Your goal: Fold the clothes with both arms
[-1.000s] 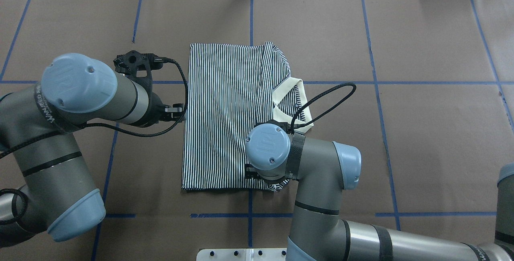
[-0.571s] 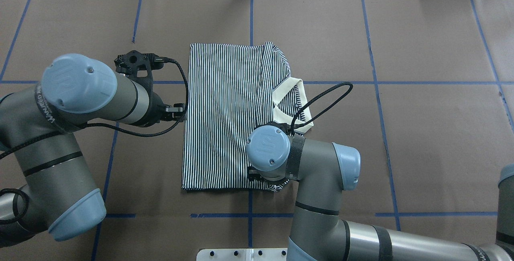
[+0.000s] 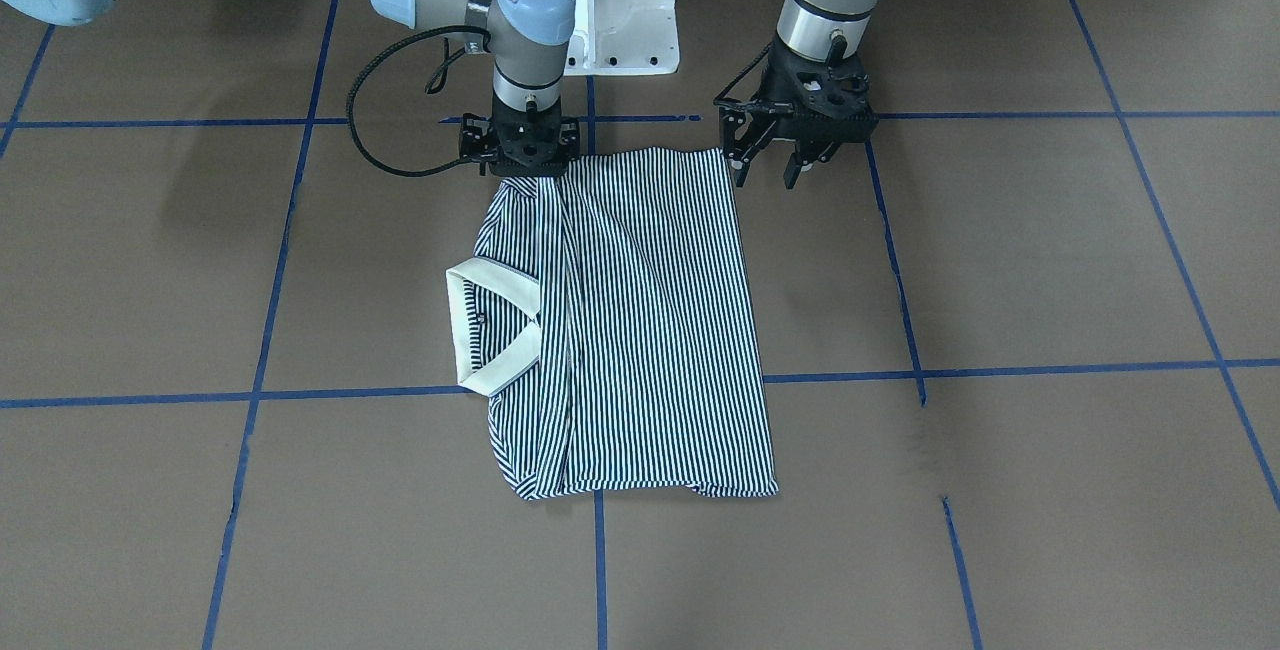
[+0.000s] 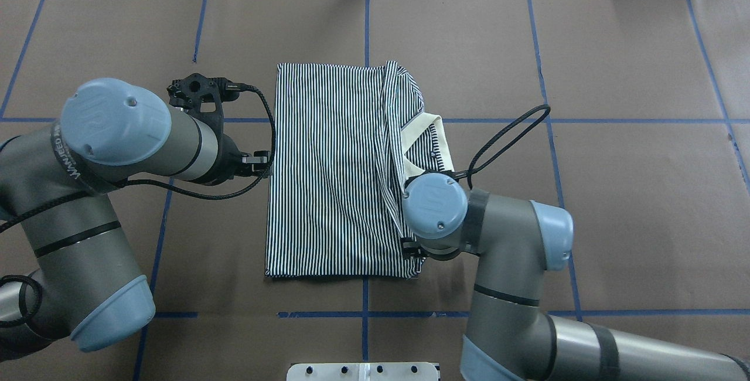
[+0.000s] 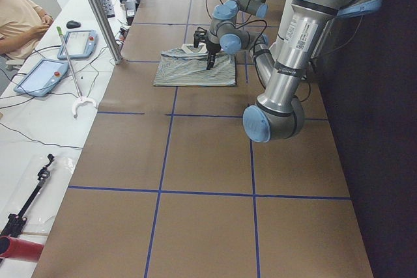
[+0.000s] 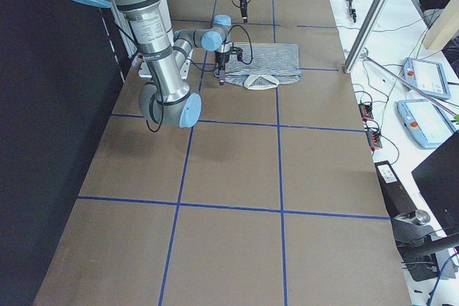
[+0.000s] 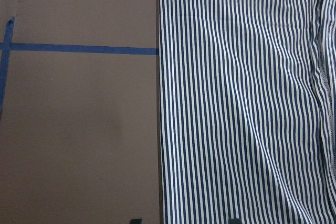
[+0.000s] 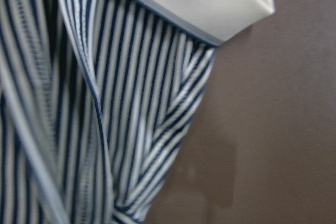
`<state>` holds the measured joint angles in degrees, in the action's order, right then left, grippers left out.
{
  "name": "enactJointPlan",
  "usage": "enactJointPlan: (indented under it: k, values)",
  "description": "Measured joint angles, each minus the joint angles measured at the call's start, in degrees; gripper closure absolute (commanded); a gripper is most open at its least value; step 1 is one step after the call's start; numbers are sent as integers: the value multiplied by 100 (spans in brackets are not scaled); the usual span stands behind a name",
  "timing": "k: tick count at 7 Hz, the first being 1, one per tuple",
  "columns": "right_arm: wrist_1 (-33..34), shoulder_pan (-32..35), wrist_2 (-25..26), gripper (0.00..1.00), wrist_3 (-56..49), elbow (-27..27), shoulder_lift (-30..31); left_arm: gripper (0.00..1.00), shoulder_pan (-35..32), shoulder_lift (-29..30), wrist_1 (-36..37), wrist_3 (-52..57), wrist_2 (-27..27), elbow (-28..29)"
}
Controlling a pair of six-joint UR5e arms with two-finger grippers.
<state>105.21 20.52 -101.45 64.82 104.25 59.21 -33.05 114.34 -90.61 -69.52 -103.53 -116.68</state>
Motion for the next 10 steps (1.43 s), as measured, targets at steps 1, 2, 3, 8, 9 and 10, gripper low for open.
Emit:
enactJointPlan:
  k: [1,2,3,8,9,10]
  values:
    - [206,129,2,0,-416,345,287,37,0,0,0,-1,0,-5]
    - [304,189,2,0,-628,506,475,37,0,1,0,-4,0,-7]
    - [343,212,-3,0,-689,562,492,37,-1,0,2,-2,0,-7]
    - [-283,431,1,0,-313,-1095,-1048,37,-73,-7,20,0,-140,-126]
    - [-561,433,2,0,-202,-1506,-1278,37,-88,-7,23,0,-154,-164]
    - [-712,433,2,0,-153,-1785,-1443,37,-95,-10,25,0,-162,-208]
